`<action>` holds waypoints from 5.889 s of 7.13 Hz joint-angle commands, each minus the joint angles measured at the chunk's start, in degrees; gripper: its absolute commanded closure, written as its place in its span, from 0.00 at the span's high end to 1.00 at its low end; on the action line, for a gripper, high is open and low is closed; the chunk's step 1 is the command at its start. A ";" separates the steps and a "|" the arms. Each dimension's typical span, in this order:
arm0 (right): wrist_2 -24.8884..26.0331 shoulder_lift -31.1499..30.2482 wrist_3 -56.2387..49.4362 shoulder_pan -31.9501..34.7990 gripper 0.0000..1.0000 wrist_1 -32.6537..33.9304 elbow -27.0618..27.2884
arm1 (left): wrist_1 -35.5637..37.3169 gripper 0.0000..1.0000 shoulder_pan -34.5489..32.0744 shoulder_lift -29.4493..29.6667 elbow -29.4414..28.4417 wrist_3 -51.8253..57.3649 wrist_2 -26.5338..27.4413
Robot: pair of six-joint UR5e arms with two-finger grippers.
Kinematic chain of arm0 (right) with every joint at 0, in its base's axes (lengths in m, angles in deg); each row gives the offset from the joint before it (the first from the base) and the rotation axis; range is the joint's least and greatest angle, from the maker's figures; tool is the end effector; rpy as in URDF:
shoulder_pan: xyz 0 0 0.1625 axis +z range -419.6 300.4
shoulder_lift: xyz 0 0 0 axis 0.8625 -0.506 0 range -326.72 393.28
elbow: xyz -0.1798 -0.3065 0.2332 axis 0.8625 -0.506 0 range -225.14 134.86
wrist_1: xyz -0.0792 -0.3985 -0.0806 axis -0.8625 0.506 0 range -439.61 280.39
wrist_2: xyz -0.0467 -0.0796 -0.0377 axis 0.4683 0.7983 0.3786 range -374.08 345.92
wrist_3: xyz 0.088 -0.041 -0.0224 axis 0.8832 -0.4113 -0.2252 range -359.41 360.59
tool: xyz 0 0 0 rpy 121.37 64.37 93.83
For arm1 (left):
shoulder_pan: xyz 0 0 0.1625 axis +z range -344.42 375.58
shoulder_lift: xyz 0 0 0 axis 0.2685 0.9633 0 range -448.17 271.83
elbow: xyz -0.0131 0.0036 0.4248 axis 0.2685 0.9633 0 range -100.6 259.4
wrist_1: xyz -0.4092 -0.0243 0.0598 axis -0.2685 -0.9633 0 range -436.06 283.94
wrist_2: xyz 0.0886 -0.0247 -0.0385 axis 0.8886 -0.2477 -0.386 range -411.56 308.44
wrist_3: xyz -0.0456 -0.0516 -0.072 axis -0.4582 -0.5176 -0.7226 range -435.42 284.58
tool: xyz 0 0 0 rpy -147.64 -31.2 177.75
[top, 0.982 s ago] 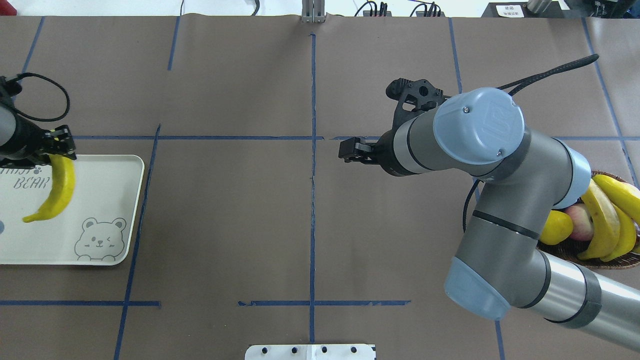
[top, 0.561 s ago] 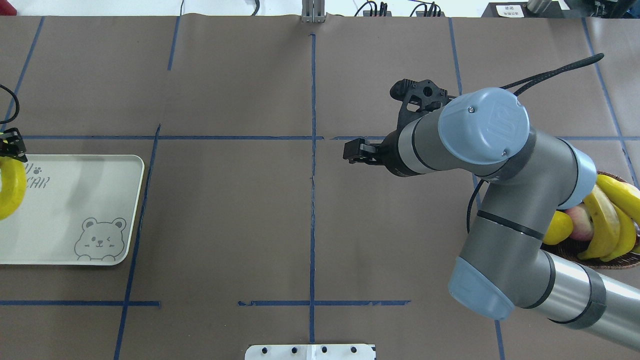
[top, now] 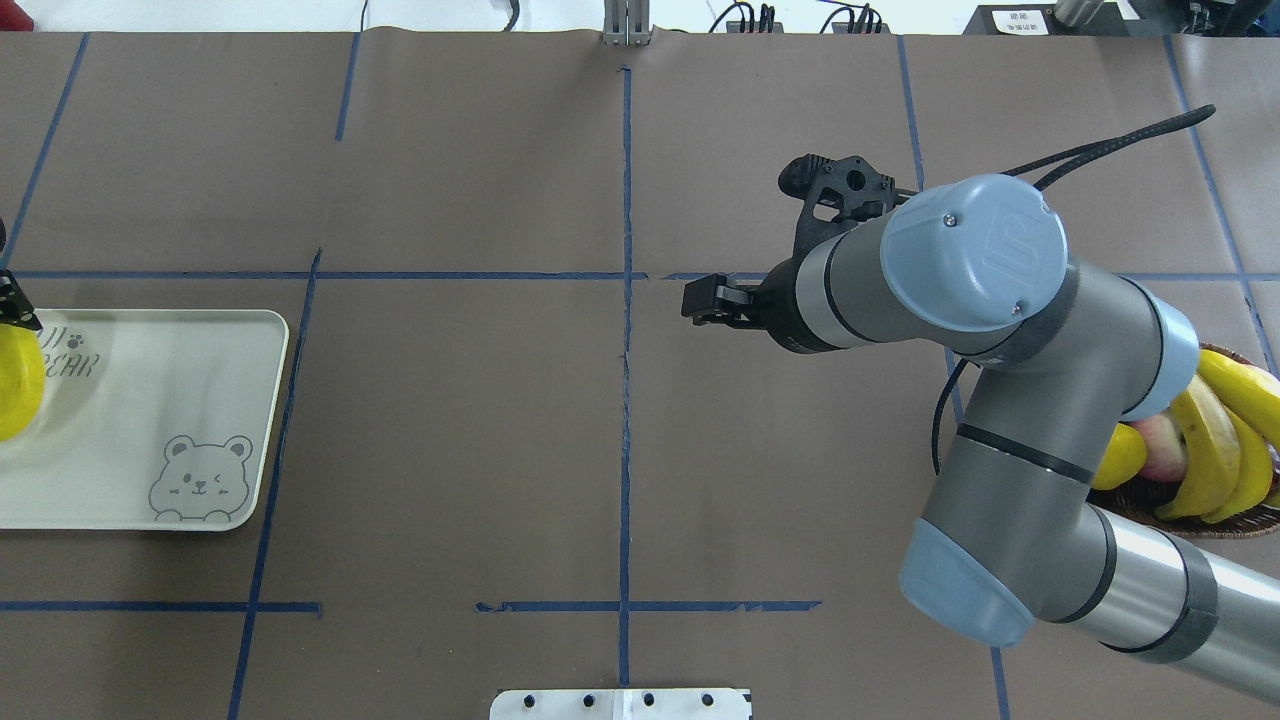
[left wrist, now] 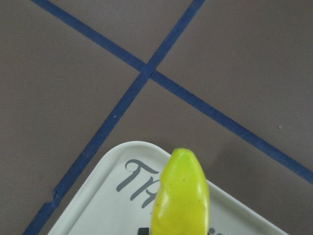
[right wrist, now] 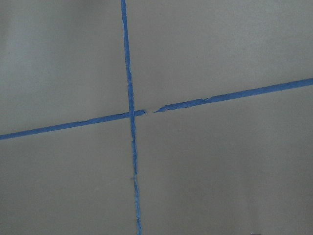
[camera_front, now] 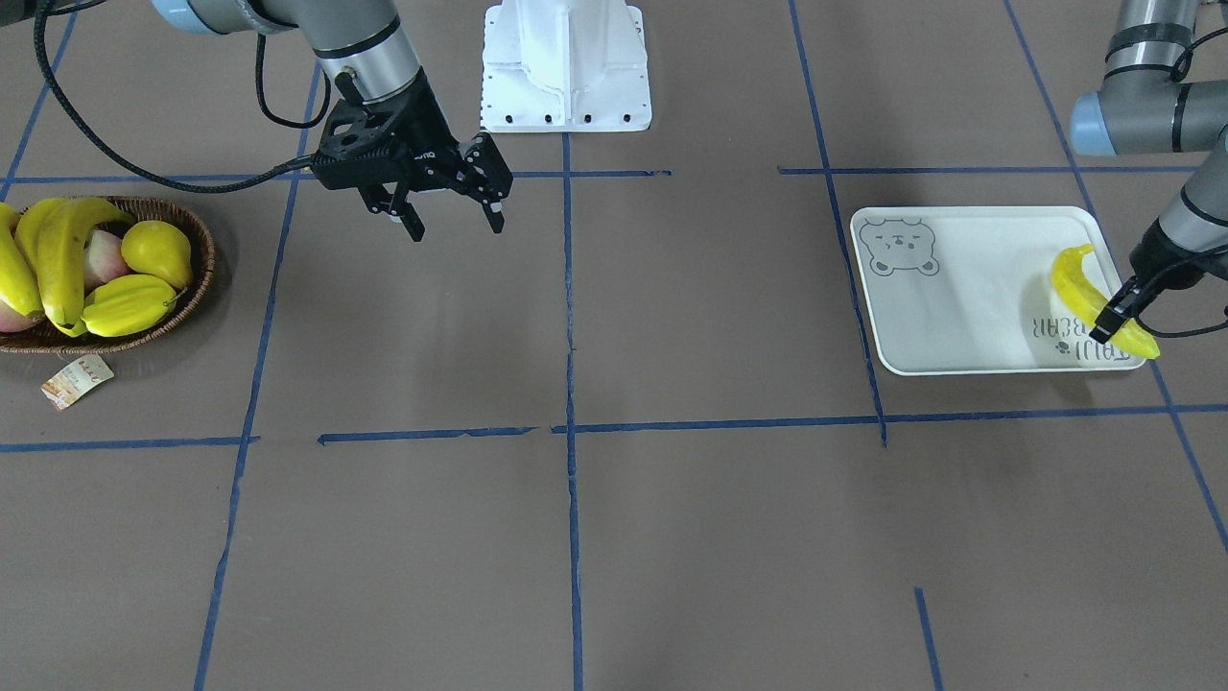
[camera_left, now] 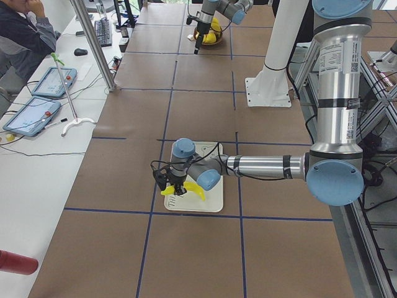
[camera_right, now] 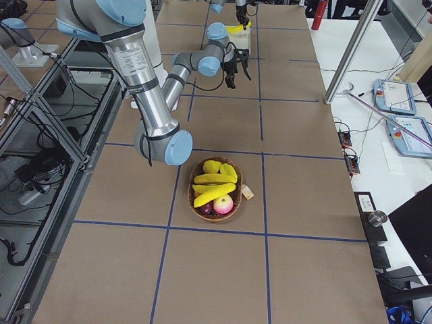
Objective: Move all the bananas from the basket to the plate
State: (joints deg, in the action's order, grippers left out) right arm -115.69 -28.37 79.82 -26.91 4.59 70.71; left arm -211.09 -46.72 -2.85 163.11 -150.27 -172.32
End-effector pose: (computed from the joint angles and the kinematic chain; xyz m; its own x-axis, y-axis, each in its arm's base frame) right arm -0.4149 -0.4008 0.1810 0.4849 0.0937 0.8696 -0.2970 0.9528 0.0630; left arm 0.1507 -0.4641 0.6758 0.5358 -0.5374 -0.6513 0.5053 0.8220 -0.2626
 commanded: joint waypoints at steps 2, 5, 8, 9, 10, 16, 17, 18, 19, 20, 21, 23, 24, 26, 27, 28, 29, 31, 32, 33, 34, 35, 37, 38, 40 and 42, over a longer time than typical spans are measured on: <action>0.00 -0.05 0.23 0.00 0.99 0.00 0.34 | -5.23 0.99 -0.10 -2.87 -0.40 5.57 -2.64; -4.44 -3.10 -1.87 3.23 0.99 4.88 2.44 | -4.90 0.99 -4.84 -0.26 6.60 7.71 -9.13; -6.85 -11.70 -19.65 6.40 0.99 16.76 10.15 | -5.33 1.00 -4.59 3.70 14.18 7.10 -8.88; -6.85 -17.48 -24.25 7.81 0.99 16.70 12.96 | -5.33 1.00 -4.24 3.80 13.41 7.79 -8.80; -7.03 -23.02 -30.12 10.08 0.99 16.26 15.52 | -5.59 1.00 -2.93 4.50 13.67 7.45 -8.80; -15.80 -46.18 -57.50 23.42 0.99 -3.60 13.01 | -5.69 1.00 -2.65 4.59 13.40 7.80 -8.88; -17.99 -46.71 -66.82 27.81 0.99 -3.69 10.03 | -5.69 1.00 -2.65 4.59 13.58 7.71 -8.88; -20.62 -46.89 -76.14 32.12 0.99 -3.69 6.70 | -5.69 1.00 -2.65 4.59 13.67 7.71 -8.88; -23.61 -47.07 -83.54 35.65 0.99 -3.69 4.14 | -5.69 1.00 -2.65 4.59 13.84 7.71 -8.97; -24.51 -47.59 -85.01 35.94 0.99 -3.78 2.99 | -5.69 1.00 -2.65 4.59 13.93 7.62 -9.15; -24.52 -48.38 -84.76 35.94 0.99 -8.39 0.71 | -5.69 1.00 -2.65 4.59 14.02 7.71 -9.23; -25.75 -49.61 -83.36 35.77 0.99 -20.18 -8.34 | -5.69 1.00 -2.65 4.50 13.76 7.71 -9.24; -26.79 -49.62 -83.18 35.77 0.99 -19.78 -8.54 | -5.69 1.00 -2.65 4.50 13.76 7.62 -9.24; -28.73 -49.70 -77.50 35.51 0.98 -20.21 -8.63 | -5.69 1.00 -2.56 4.50 13.76 7.62 -9.32; -28.82 -49.88 -77.47 35.42 0.98 -20.13 -8.98 | -5.69 1.00 -2.65 4.50 13.76 7.62 -9.32; -28.82 -50.23 -77.47 35.16 0.97 -20.13 -9.15 | -5.69 1.00 -2.65 4.50 13.84 7.62 -9.32; -28.82 -50.23 -77.47 34.54 0.96 -20.13 -9.59 | -5.69 1.00 -2.65 4.50 13.84 7.62 -9.32; -28.74 -50.06 -77.29 32.43 0.91 -20.13 -9.68 | -5.69 1.00 -2.65 4.50 13.84 7.62 -9.41; -28.74 -50.06 -77.38 31.99 0.85 -20.13 -9.86 | -5.69 1.00 -2.65 4.42 13.84 7.62 -9.41; -28.74 -49.97 -77.73 31.90 0.78 -20.13 -10.12 | -5.69 1.00 -2.65 4.42 13.76 7.62 -9.41; -28.65 -49.88 -77.90 31.90 0.70 -20.13 -10.47 | -5.69 1.00 -2.56 4.42 13.67 7.71 -9.32; -28.65 -49.71 -78.17 31.90 0.62 -20.21 -11.08 | -5.69 1.00 -2.56 4.42 13.58 7.71 -9.32; -28.65 -49.62 -78.17 31.90 0.45 -20.21 -11.09 | -5.77 1.00 -2.56 4.42 13.40 7.71 -9.32; -28.65 -49.53 -78.08 31.90 0.32 -20.39 -11.09 | -5.77 1.00 -2.56 4.50 13.23 7.71 -9.32; -28.74 -49.35 -78.08 31.90 0.14 -20.48 -11.00 | -5.77 1.00 -2.56 4.50 13.23 7.71 -9.32; -28.82 -49.35 -78.17 32.16 0.08 -20.39 -10.47 | -5.77 1.00 -2.56 4.50 13.23 7.62 -9.32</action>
State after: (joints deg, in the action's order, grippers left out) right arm -144.48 -77.76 1.67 5.10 -15.83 60.02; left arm -216.86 -49.29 1.65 176.35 -142.62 -181.64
